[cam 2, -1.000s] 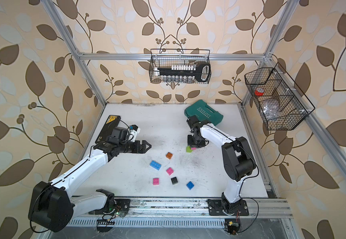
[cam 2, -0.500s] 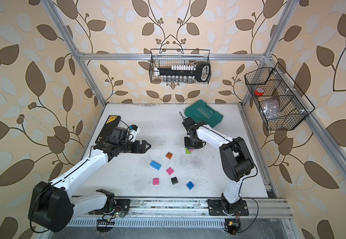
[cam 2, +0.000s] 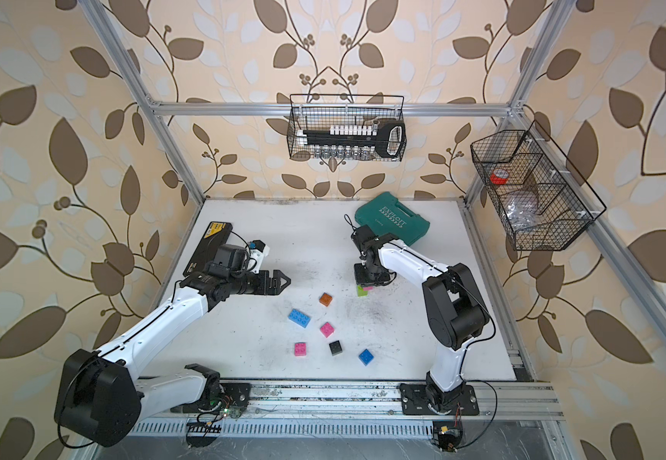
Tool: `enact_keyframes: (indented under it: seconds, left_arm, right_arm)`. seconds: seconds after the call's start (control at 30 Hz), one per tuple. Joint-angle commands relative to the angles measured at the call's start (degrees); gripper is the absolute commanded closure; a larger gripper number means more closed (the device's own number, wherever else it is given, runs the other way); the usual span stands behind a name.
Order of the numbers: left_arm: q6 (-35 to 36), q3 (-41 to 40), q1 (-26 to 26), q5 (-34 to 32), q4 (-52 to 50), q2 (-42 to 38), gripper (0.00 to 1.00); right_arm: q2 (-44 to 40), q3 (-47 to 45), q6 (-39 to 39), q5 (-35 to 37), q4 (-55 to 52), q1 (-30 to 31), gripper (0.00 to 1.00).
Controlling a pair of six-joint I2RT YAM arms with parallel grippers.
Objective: Assemble the number 4 with lego
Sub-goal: Assemble the lego brick with the lego brick.
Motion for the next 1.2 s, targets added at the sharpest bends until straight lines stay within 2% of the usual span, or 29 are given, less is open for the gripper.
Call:
enact_keyframes:
  seconds: [0.0,0.33,0.6,0.77,1.17]
  left_arm:
    - [0.78,2.13,-0.57,0.36,0.21,0.06,0.01]
    - [0.9,2.03,-0.58,0.37,0.15,0.02,0.01]
    - [0.88,2.2,-0.58,0.54,0.09,0.39,0.01]
    - [0.91,2.14,-0.58,0.54,0.01,0.48,0.01]
    - [0.91,2.19,-0.58,0.11,-0.02,0.17,0.01]
  right_arm:
    - [5.49,-3.72,-2.67,-0.56,-1.23,0.33,0.78]
    - [6.74,-5.06,-2.25,-2.29,-0.8,1.07,0.79]
    - [5.14,-3.14,6.41,-1.38,-7.99,4.63,0.79]
    - [4.19,-3.85,10.17,-2.07,-7.75,6.04,0.78]
    - [2.78,-1.04,10.45,-0.4,-9.05,6.36,0.64]
